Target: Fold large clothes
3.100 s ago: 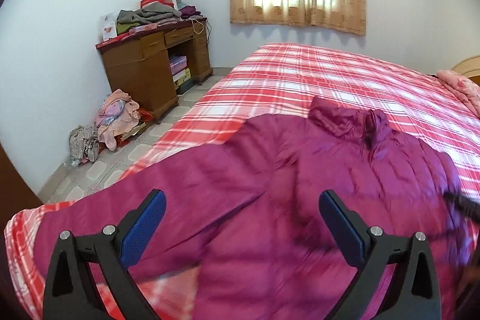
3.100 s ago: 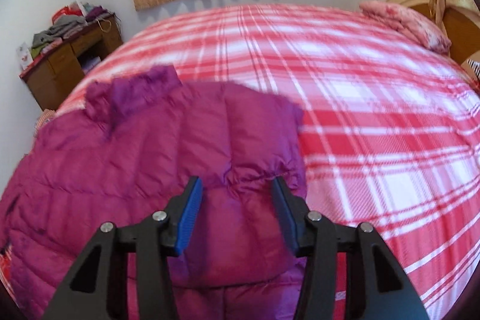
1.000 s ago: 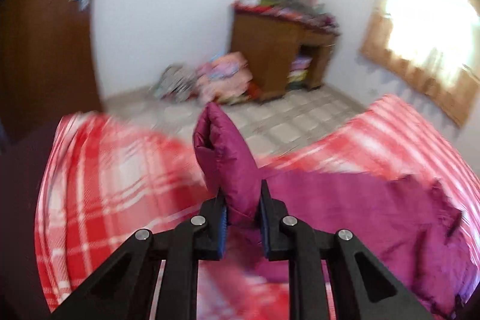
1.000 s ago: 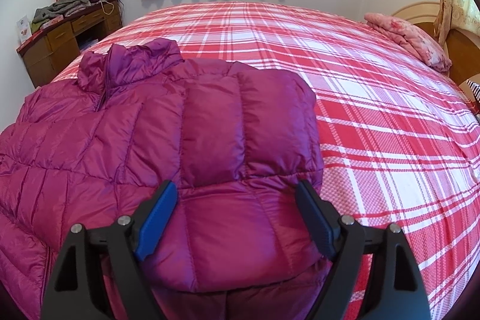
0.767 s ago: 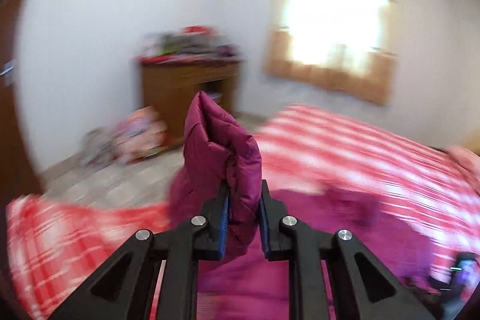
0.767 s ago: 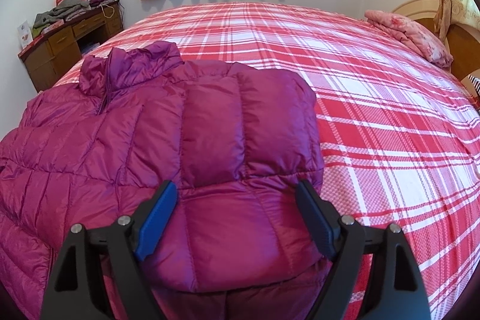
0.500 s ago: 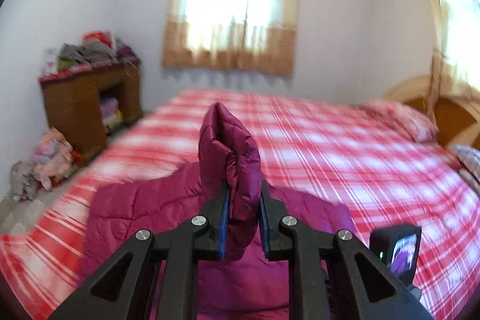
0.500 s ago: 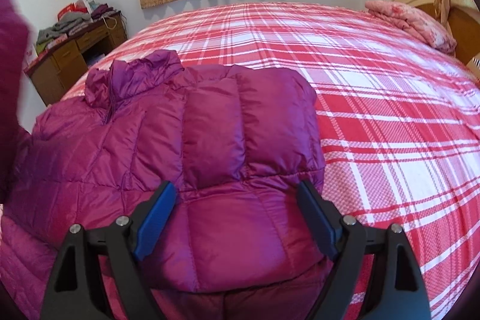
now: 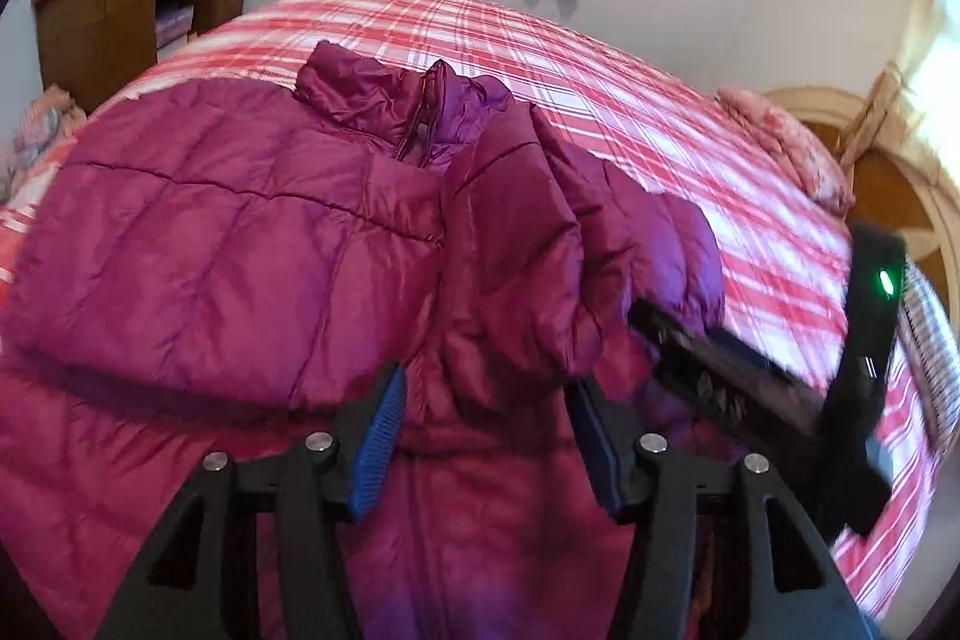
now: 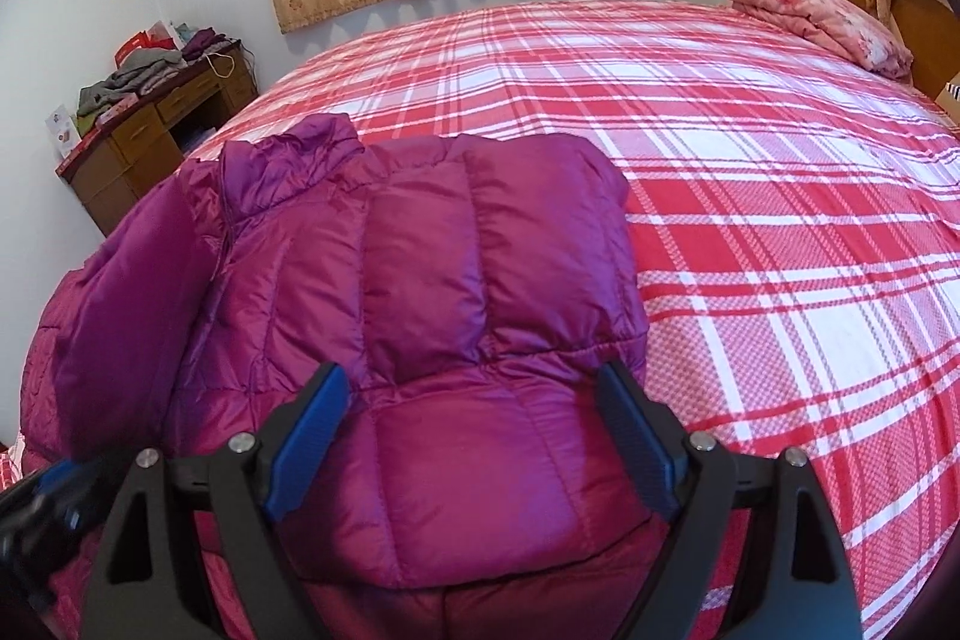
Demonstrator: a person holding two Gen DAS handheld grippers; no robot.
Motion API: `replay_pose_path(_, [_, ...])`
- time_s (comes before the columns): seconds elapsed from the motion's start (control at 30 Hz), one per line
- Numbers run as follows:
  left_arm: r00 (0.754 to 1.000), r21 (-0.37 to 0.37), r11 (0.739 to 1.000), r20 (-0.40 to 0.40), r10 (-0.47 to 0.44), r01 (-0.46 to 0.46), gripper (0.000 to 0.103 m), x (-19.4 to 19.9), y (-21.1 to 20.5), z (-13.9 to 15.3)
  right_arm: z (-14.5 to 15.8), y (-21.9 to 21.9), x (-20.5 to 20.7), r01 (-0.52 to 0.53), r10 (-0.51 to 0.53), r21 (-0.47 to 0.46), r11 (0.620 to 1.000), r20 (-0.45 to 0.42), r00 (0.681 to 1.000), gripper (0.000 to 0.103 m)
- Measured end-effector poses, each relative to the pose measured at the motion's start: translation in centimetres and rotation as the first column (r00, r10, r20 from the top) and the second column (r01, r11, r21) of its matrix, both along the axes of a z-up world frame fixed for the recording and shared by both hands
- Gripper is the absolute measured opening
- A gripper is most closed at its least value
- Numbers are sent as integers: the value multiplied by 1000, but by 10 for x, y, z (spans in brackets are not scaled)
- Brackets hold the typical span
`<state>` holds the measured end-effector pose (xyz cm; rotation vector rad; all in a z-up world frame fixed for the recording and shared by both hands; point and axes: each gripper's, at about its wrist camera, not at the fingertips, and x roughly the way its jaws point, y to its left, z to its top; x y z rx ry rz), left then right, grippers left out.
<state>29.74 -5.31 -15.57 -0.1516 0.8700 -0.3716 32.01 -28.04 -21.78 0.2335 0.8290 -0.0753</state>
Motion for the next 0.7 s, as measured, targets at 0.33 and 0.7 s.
replay_pose_path(0.33, [996, 20, 996, -20, 86, -86, 64, -33, 61, -5, 16, -2, -12, 12, -12, -27, 1000, -6, 1000, 76])
replay_pose_path(0.7, [949, 218, 931, 182, 257, -294, 64, 29, 106, 46, 84, 64, 2, -216, 218, -26, 976, 87, 972, 61])
